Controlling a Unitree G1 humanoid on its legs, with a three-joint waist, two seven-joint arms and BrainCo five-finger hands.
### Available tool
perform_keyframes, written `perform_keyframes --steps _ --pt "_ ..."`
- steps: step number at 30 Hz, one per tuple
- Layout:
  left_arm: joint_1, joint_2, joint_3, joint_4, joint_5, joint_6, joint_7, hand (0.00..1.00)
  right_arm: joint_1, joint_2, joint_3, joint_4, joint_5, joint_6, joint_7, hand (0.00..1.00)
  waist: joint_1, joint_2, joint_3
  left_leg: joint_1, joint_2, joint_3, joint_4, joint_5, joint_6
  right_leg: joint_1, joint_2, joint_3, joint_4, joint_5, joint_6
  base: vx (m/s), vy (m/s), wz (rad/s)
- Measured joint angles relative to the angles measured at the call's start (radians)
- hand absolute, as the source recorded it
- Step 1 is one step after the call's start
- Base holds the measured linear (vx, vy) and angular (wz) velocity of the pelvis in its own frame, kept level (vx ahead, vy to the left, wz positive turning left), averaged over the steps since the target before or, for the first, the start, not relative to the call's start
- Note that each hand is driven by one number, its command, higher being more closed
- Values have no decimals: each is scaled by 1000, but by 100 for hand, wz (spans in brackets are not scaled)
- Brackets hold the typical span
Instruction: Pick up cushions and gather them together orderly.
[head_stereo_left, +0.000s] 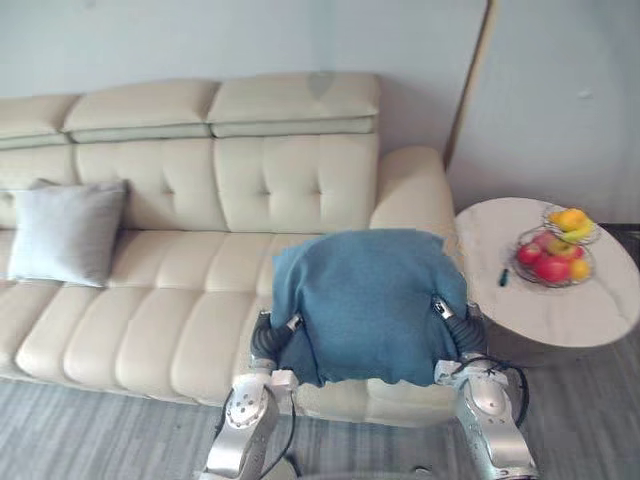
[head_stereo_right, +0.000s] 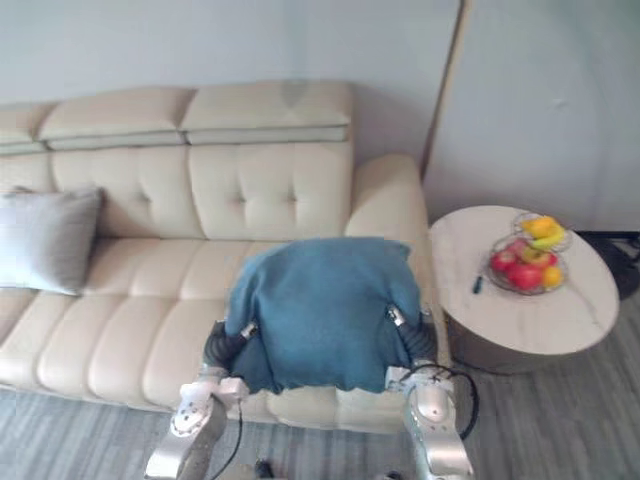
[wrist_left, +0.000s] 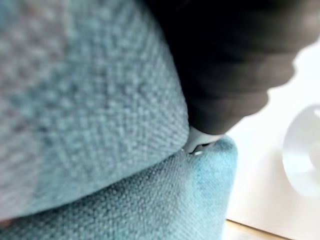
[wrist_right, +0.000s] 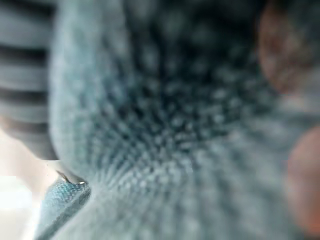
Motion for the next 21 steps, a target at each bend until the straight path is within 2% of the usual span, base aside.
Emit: perform_keyframes --steps 1,3,4,5,6,7,8,9,10,11,12,13,14,15,17,18,20,21 --pt "-5 6 -4 3 0 0 0 100 0 6 -5 5 -4 2 0 100 -1 -6 1 0 -13 -3 -13 8 8 0 -7 -5 -9 19 -2 -37 354 44" --pt "-19 42 -15 26 0 1 0 100 -5 32 -17 37 -8 12 0 100 -2 -32 10 7 -71 -15 -31 15 28 17 -50 -5 -39 103 13 -44 354 28" --pt "-19 43 -15 33 0 1 0 100 -4 36 -17 38 -9 14 0 100 -2 -33 10 6 -80 -19 -26 9 36 18 -60 -6 -33 115 16 -29 285 24" --pt "-19 39 -16 47 0 1 -2 100 -1 40 -18 38 -15 17 0 100 -2 -33 13 -11 -103 -24 14 -16 72 -1 -96 -3 26 120 10 -21 233 20" --pt "-19 38 -18 50 1 1 -3 100 0 38 -19 39 -16 18 0 100 -2 -35 22 -13 -114 -28 32 -29 84 -17 -119 6 75 120 9 -55 332 31" --pt "-18 37 -24 51 2 4 -5 100 6 35 -24 38 -15 21 1 100 -2 -30 38 -5 -129 -44 41 -58 100 -44 -147 62 168 133 -35 -46 272 26" --pt "-18 37 -28 51 2 5 -6 100 13 31 -27 38 -15 21 2 100 -6 -25 42 1 -133 -53 37 -60 103 -68 -149 111 218 125 -77 -38 277 45" --pt "-18 42 -29 51 3 4 -11 100 27 39 -31 38 -14 23 4 100 -15 -25 58 24 -138 -76 16 -61 104 -118 -93 266 328 -1 -89 -6 162 54" --pt "-16 43 -28 53 4 4 -11 100 39 55 -32 38 -13 23 6 100 -23 -30 73 44 -146 -94 -3 -59 101 -140 4 392 396 -112 -51 -4 120 57" --pt "-16 44 -27 53 4 4 -12 100 40 61 -34 38 -12 23 9 100 -28 -33 79 52 -150 -102 -10 -57 106 -145 37 416 408 -145 -46 2 78 46" --pt "-14 49 -27 53 5 5 -16 100 40 62 -35 38 -12 23 15 100 -31 -41 87 70 -163 -104 -32 -51 115 -165 105 416 415 -190 -51 30 51 27" --pt "-13 50 -28 53 7 6 -22 100 39 59 -36 38 -12 23 22 100 -31 -43 86 72 -173 -104 -39 -52 117 -195 149 387 411 -211 -65 52 45 18" --pt "-13 49 -28 52 11 8 -23 100 40 60 -36 38 -10 24 23 100 -29 -42 87 73 -174 -104 -39 -53 124 -207 162 372 413 -220 -67 96 20 13" --pt "-13 49 -29 51 13 11 -23 100 42 58 -36 38 -5 25 23 100 -32 -39 88 75 -176 -117 -35 -58 148 -230 204 335 398 -231 -79 105 0 20" --pt "-15 49 -36 50 23 13 -23 100 57 60 -41 29 -5 25 22 100 -47 -46 83 77 -190 -163 -33 -65 139 -213 241 352 303 -223 -95 188 -59 71" --pt "-19 43 -49 41 24 19 -24 100 86 60 -50 5 -5 25 21 100 -47 -73 80 79 -214 -187 -6 -89 133 -189 238 372 244 -189 -152 288 -138 88" --pt "-16 13 -62 37 34 26 -24 100 114 52 -65 -35 -4 29 12 100 -44 -45 73 42 -174 -204 117 -145 109 -146 245 307 222 -194 -162 316 -124 60" --pt "-20 -3 -57 33 40 26 -24 100 128 58 -63 -88 -4 38 1 100 -38 -37 77 1 -132 -170 262 -176 92 -103 266 289 212 -194 -164 311 -95 36"
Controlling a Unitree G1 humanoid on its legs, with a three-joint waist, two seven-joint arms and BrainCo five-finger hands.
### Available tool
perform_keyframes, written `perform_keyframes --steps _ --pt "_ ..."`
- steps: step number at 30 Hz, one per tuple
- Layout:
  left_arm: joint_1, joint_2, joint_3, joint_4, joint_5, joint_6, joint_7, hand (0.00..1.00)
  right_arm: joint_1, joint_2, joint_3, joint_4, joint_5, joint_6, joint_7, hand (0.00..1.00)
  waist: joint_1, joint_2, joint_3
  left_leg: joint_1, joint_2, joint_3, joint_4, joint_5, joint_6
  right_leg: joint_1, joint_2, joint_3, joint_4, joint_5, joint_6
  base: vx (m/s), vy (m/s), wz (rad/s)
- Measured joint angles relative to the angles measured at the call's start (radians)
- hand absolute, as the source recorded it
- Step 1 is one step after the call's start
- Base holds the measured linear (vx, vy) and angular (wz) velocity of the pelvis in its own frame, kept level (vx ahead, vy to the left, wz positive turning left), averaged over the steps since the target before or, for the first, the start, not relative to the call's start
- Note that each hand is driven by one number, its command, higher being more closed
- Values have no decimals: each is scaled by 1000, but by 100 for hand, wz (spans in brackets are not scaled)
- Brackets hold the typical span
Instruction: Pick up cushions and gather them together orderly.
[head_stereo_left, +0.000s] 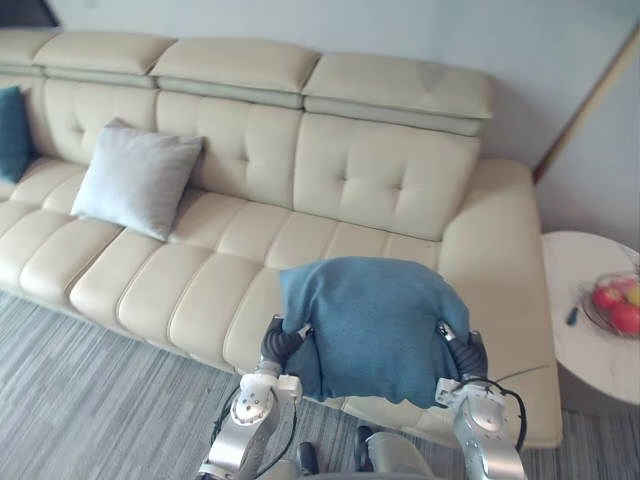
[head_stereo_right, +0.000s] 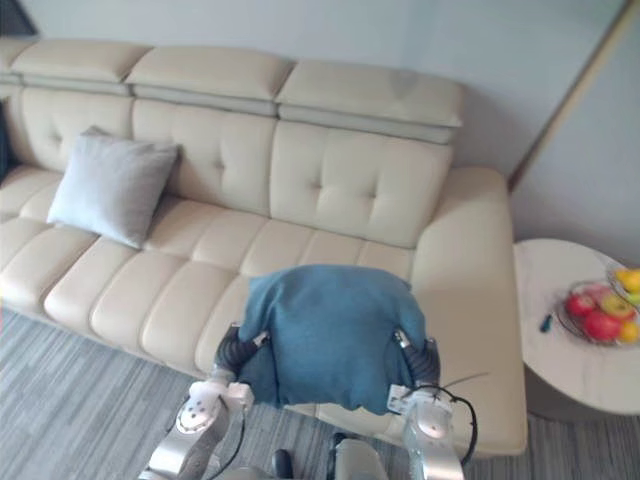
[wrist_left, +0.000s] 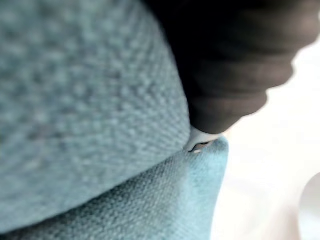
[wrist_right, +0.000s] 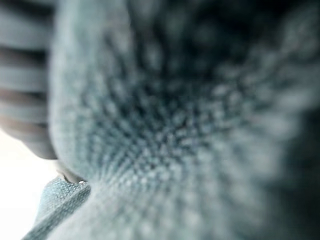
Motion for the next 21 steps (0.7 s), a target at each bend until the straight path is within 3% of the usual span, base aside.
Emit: perform_keyframes --steps 1,3,6,7,9,10,11,12,14,18,21 --pt "0 0 0 -1 0 0 0 100 4 2 2 -21 0 1 -3 100 7 1 0 -16 22 26 68 -5 -6 22 12 0 -9 1 -1 314 -104 13" --pt "7 2 0 -25 0 0 0 100 29 -3 6 -126 0 -1 -10 100 47 1 2 -82 133 111 342 -28 14 117 46 20 -50 -10 -20 232 -29 -31" --pt "8 -2 8 -99 0 -4 0 100 13 -3 6 -195 0 -18 -13 100 64 1 1 -110 223 115 306 -60 16 137 43 73 -68 -16 -28 203 54 -51" --pt "8 -5 11 -111 1 -4 0 100 13 -2 6 -202 -1 -21 -16 100 64 1 2 -112 228 101 270 -60 15 137 41 86 -71 -16 -28 211 246 -52" --pt "0 -11 19 -119 3 -9 0 100 12 2 6 -199 -1 -25 -20 100 66 13 -6 -85 213 9 79 -35 -16 138 25 128 -76 -15 -15 151 299 -54" --pt "8 -14 19 -119 7 -9 0 100 14 -1 6 -198 -2 -25 -20 100 72 25 -15 -37 196 -62 -65 52 -32 139 23 158 -77 -26 26 113 264 -53" --pt "10 -14 19 -118 12 -9 0 100 12 0 6 -193 -3 -25 -20 100 72 36 -24 -31 191 -79 -84 80 -106 139 22 170 -80 -36 53 139 315 -51" --pt "12 -6 18 -101 15 -6 0 100 13 10 6 -160 -10 -24 -20 100 66 17 -35 -19 169 -70 -89 81 -122 140 2 191 -86 -37 75 101 237 -27" --pt "39 7 18 -99 21 -3 0 100 27 48 7 -117 -16 -15 -18 100 61 -29 -61 14 121 -14 -132 80 -102 143 -57 230 -123 -23 103 124 277 -35" --pt "61 17 17 -98 21 -2 0 100 26 61 10 -101 -34 -5 -14 100 59 -43 -69 33 80 19 -150 73 -84 144 -96 271 -151 -9 126 59 154 -25" --pt "63 42 2 -92 22 -2 0 100 18 55 14 -33 -41 -6 -10 100 59 -50 -80 47 74 37 -181 83 -76 144 -97 295 -186 3 142 0 20 -15"
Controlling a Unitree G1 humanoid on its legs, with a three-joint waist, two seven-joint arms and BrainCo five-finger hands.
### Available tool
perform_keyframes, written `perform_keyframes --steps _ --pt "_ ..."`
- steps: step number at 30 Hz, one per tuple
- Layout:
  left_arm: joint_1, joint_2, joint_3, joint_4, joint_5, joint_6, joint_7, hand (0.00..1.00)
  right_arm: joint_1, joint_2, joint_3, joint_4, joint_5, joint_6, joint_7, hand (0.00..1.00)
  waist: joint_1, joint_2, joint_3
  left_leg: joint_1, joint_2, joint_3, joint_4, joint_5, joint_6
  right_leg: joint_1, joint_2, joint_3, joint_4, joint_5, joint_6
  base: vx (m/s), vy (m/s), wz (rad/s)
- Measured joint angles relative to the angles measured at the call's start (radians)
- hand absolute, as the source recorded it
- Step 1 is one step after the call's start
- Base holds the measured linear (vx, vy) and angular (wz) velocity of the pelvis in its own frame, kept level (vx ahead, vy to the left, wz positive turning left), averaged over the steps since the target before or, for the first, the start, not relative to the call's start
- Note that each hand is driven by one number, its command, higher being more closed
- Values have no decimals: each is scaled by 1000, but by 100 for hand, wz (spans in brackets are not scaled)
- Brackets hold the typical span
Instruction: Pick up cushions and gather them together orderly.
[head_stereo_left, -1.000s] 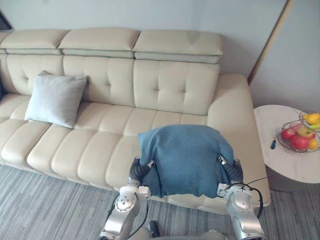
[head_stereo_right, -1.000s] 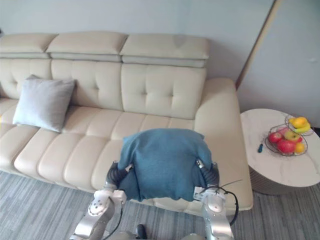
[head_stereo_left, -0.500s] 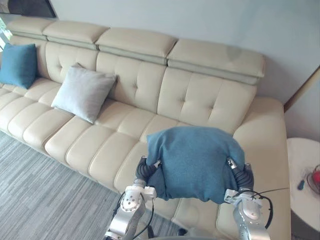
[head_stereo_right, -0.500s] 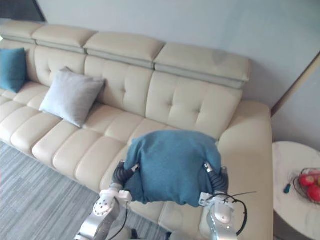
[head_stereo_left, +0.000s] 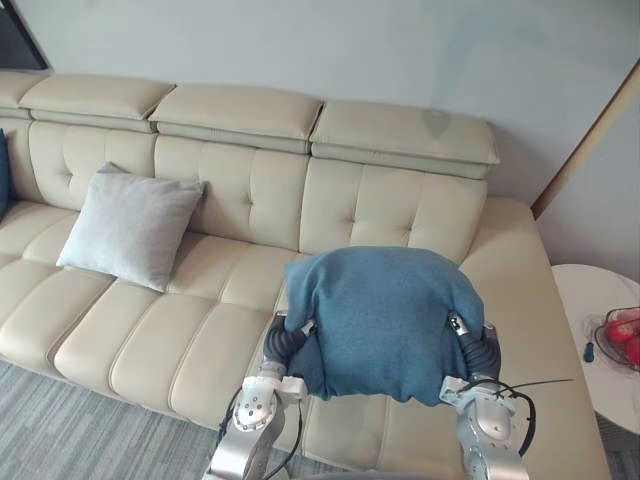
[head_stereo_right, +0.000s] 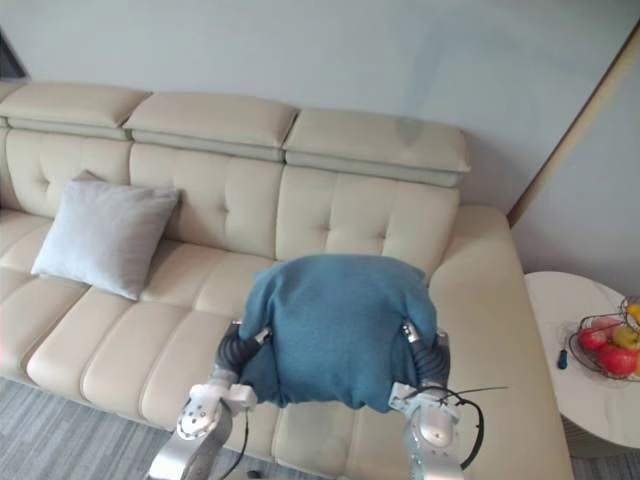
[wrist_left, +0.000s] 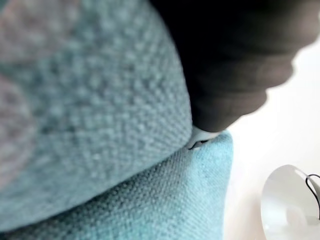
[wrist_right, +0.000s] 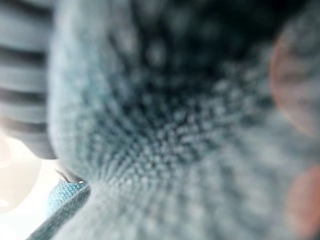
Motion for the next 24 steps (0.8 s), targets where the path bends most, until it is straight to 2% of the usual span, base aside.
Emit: perform_keyframes --steps 6,10,14,16,20,24 --pt "-1 19 -14 29 19 1 0 100 -45 -50 18 116 -40 6 0 100 -11 6 -4 11 1 6 -127 71 -5 -46 17 39 -51 52 -12 -9 -27 -22" --pt "-19 36 -13 37 39 1 5 100 -79 -63 34 122 -80 13 -12 100 -14 3 -1 -3 1 14 -194 111 -7 -95 24 59 -71 81 -13 -27 -25 -20" --pt "-133 38 -1 69 44 1 55 100 -186 -64 46 124 -109 16 -52 100 -13 -1 4 -82 7 40 -210 141 -1 -185 31 84 -85 133 -14 -61 -6 -21" --pt "-200 37 16 69 63 1 89 100 -244 -64 67 118 -120 16 -86 100 -10 -7 35 -99 11 54 -209 147 3 -206 32 86 -87 149 -11 -82 -6 -15" --pt "-410 44 41 69 79 0 170 100 -404 -69 78 69 -156 17 -167 100 -6 -6 45 -226 19 60 -197 171 12 -340 35 90 -69 173 -3 -135 -17 -4" --pt "-777 100 48 171 79 -3 262 100 -711 -142 66 88 -158 28 -267 100 0 4 94 -330 19 57 -195 212 15 -445 39 96 -68 212 8 -116 0 -1"
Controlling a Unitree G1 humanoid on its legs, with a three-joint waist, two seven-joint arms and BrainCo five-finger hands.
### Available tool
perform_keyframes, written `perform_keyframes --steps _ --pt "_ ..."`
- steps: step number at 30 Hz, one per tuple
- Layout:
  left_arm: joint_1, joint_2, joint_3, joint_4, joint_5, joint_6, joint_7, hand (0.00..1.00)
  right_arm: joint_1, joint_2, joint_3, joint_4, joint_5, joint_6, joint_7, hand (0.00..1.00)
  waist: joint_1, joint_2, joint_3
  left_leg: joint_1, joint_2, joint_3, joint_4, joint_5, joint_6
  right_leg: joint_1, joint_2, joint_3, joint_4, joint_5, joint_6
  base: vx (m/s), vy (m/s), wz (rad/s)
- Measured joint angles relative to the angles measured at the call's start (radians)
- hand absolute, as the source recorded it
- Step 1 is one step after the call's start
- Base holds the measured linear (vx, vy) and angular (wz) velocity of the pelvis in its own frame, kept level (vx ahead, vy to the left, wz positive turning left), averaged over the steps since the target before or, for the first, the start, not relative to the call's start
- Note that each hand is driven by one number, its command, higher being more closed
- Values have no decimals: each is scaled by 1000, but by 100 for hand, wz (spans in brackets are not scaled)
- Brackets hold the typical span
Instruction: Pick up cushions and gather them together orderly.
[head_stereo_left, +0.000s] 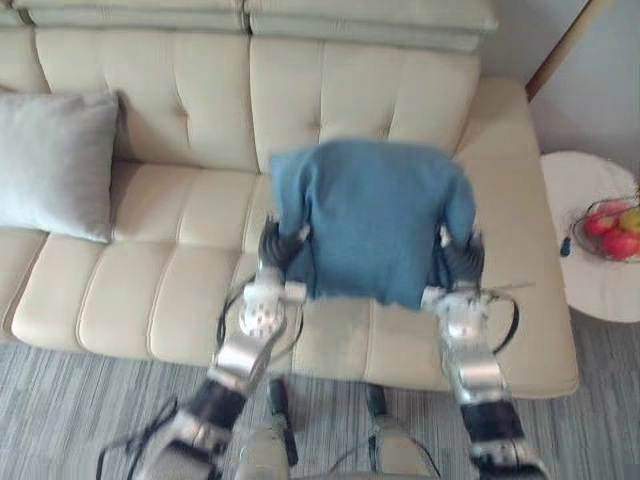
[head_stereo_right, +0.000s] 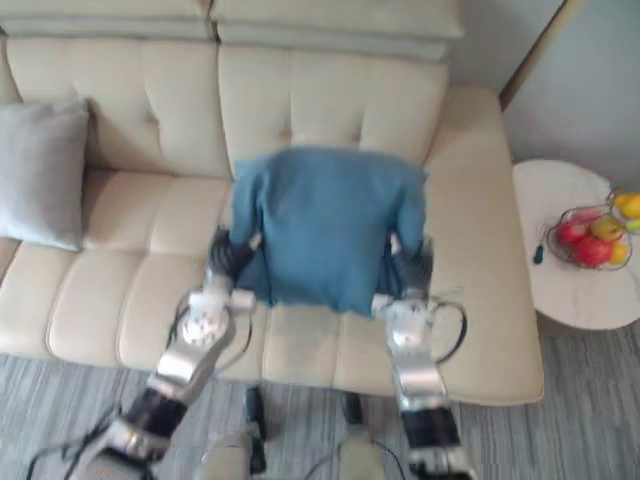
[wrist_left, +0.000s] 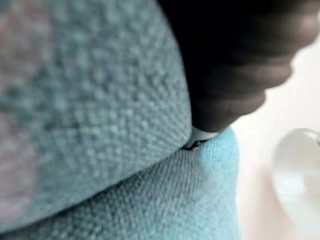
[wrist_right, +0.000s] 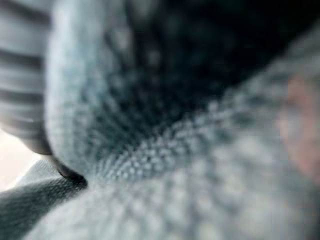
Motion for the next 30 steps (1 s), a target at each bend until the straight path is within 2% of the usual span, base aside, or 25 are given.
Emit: perform_keyframes --steps 1,3,4,5,9,11,13,16,18,20,23,25,30 --pt "-80 17 2 40 0 -2 16 100 -77 -12 -4 30 0 0 -20 100 -1 1 9 -16 -2 -1 -5 16 3 -19 0 1 0 8 1 -82 5 -1" --pt "-304 45 29 162 0 -12 53 100 -311 -43 -30 158 -1 -2 -62 100 -7 8 68 -39 -5 0 -15 39 9 -42 -1 8 -6 29 6 -87 4 0" --pt "-376 53 41 196 1 -17 63 0 -391 -51 -41 204 -1 -3 -79 100 -8 10 88 -46 -8 -1 -26 51 10 -52 -1 9 -11 38 10 -84 4 5" --pt "-471 64 58 244 3 -23 76 0 -499 -71 -45 278 -1 -5 -97 0 -12 18 120 -48 -12 -5 -51 72 12 -53 -3 9 -34 55 11 -76 4 7" --pt "-751 68 166 451 48 -42 134 0 -819 -101 -98 548 0 -4 -145 0 -20 45 201 -104 -23 -23 -137 148 17 -124 -7 1 -75 102 19 -80 11 7" --pt "-817 67 184 528 45 -40 135 0 -891 -102 -119 635 29 -2 -140 0 -18 46 237 -114 -24 -26 -157 163 17 -137 -6 -1 -91 116 21 -61 19 2" --pt "-844 65 206 608 33 -33 131 0 -927 -103 -120 705 87 15 -119 0 -18 47 245 -148 -24 -26 -163 168 17 -165 -8 -3 -104 125 21 -44 21 1" --pt "-847 40 240 709 15 -7 86 0 -928 -101 -118 765 167 30 -74 0 -17 46 264 -189 -19 -29 -163 170 15 -204 -4 -10 -105 126 22 -9 12 2" --pt "-847 17 261 739 15 8 62 0 -926 -98 -118 767 202 40 -55 0 -14 45 267 -217 -16 -29 -163 171 13 -231 -2 -11 -104 126 21 0 0 0" --pt "-845 2 285 759 15 18 38 0 -924 -95 -117 765 219 41 -36 0 -12 44 305 -229 -10 -26 -163 171 13 -245 3 -8 -101 127 21 -4 26 -6" --pt "-823 -11 316 759 15 26 6 0 -910 -80 -118 761 246 38 -25 0 -12 43 312 -289 2 -27 -162 177 5 -312 17 -10 -83 128 19 -6 25 -6" --pt "-797 -21 332 757 15 21 -1 0 -862 -61 -118 727 277 24 -20 0 -7 40 338 -290 14 -27 -162 177 4 -314 27 -13 -79 128 19 3 16 -2" --pt "-723 -25 362 706 15 6 -7 0 -781 -33 -120 674 278 -15 -9 0 -1 40 339 -282 30 -28 -141 176 3 -315 37 -16 -40 125 19 -8 33 -2"
